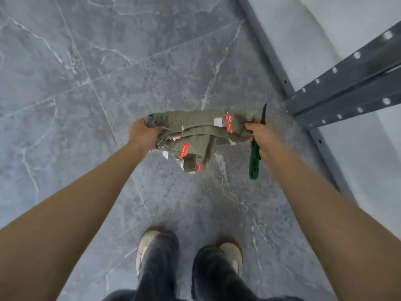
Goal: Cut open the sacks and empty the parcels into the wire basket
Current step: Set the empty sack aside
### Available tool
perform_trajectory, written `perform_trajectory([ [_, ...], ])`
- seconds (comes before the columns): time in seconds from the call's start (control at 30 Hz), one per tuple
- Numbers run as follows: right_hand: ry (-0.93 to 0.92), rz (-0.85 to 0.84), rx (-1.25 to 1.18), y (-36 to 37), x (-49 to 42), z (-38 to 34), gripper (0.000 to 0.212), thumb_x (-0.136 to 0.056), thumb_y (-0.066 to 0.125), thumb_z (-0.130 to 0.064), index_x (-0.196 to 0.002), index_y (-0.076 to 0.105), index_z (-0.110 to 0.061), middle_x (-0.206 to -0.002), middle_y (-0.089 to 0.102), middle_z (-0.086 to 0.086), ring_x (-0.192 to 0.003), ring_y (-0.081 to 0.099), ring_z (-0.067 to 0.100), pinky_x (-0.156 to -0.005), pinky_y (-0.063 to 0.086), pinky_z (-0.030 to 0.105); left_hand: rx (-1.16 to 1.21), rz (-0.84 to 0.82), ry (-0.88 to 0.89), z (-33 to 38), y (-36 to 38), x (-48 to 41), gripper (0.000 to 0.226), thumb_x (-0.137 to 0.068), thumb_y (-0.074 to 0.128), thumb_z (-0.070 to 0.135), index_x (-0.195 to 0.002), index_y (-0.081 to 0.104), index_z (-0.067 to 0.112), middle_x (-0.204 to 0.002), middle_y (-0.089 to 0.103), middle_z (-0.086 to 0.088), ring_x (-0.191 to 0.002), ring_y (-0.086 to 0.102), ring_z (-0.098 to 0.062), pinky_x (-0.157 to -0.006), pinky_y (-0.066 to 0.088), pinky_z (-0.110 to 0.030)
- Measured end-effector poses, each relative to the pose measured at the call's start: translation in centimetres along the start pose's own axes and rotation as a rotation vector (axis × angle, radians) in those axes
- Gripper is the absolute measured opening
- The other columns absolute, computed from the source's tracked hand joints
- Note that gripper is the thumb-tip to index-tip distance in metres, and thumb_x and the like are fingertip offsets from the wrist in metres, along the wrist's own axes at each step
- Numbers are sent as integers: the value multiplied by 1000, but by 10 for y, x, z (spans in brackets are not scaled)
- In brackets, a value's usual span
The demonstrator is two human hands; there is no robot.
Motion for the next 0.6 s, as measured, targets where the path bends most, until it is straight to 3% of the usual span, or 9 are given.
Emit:
perform_trajectory([
  [0.13, 4, 21, 15, 11, -39, 16, 17, -94, 54, -10, -79, 57, -17, -59, 42, 3, -34, 40, 8, -34, 33, 17, -81, 37, 14, -6, 22, -26, 55, -70, 76, 31, -115, 55, 8, -109, 64, -11, -95, 63, -26, -83, 56, -41],
  [0.23, 13, 38, 43, 15, -55, 24, 14, -93, 56, -11, -81, 57, -16, -63, 47, 3, -47, 42, 13, -38, 37, 20, -119, 62, 13, -10, 34, -38, 46, -82, 71, 22, -118, 47, 8, -105, 55, -7, -94, 56, -23, -76, 49, -34],
  [0.4, 18, 44, 33, 23, -63, 26, 20, -94, 56, -12, -75, 56, -17, -63, 47, 7, -47, 41, 17, -46, 40, 31, -84, 66, 2, -13, 40, -48, 52, -77, 72, 31, -119, 52, 9, -109, 61, -9, -98, 62, -26, -85, 55, -43],
  [0.53, 23, 87, 73, 14, -52, 19, 5, -93, 60, -17, -95, 59, -12, -68, 51, 5, -50, 45, 16, -46, 43, 29, 14, 32, -27, -6, 36, -36, 61, -85, 66, 24, -135, 34, 11, -113, 57, -11, -93, 62, -25, -76, 55, -37],
  [0.6, 28, 112, 141, 4, -38, 12, 10, -93, 59, -19, -103, 57, -15, -72, 52, 3, -55, 49, 16, -49, 44, 29, -16, 43, -47, 2, 25, -20, 55, -88, 61, 25, -136, 37, 12, -110, 55, -8, -92, 58, -23, -75, 48, -32],
])
Point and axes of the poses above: each hand's wrist, its own x-axis away from the middle knuckle, its own y-axis out of the palm, z = x × y, the point moved 7 cm from there along -x, towards the middle knuckle
